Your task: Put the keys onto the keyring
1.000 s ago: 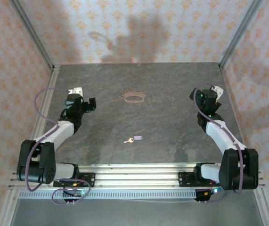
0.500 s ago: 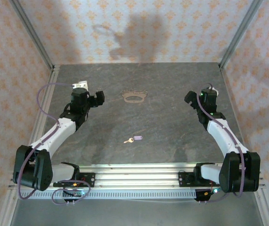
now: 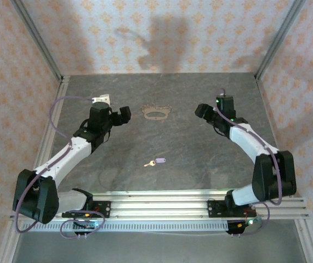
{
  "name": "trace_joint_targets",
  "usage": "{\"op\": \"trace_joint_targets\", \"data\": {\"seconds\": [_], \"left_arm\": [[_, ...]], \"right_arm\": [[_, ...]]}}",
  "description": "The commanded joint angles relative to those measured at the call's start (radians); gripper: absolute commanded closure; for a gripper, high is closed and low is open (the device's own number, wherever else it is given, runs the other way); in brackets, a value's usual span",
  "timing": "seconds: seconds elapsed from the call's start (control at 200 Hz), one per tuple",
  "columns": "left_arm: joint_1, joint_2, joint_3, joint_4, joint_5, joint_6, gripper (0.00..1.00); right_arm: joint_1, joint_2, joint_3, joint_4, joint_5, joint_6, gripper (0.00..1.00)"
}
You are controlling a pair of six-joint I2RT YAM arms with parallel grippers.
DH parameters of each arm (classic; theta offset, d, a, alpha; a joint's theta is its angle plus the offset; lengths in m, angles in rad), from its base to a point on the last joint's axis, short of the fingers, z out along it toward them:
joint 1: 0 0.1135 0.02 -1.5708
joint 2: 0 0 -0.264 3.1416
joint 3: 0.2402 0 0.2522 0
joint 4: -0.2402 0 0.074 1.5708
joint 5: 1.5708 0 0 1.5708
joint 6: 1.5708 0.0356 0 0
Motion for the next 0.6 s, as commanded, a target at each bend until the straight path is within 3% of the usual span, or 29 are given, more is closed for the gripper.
{"op": "trace_joint_targets", "data": {"seconds": [0.0,0.596], "left_arm": [[-0.014,0.023,0.033,-0.025,0.016,-0.038,0.0],[-0.05,0.14,0.046,0.0,0.02,-0.084,0.0]], "right_arm": [[0.038,0.064,0.057,-0.03,-0.026,-0.001,0.27],[0.169,0.338,0.321,-0.131,0.001,-0.03,0.37]]}}
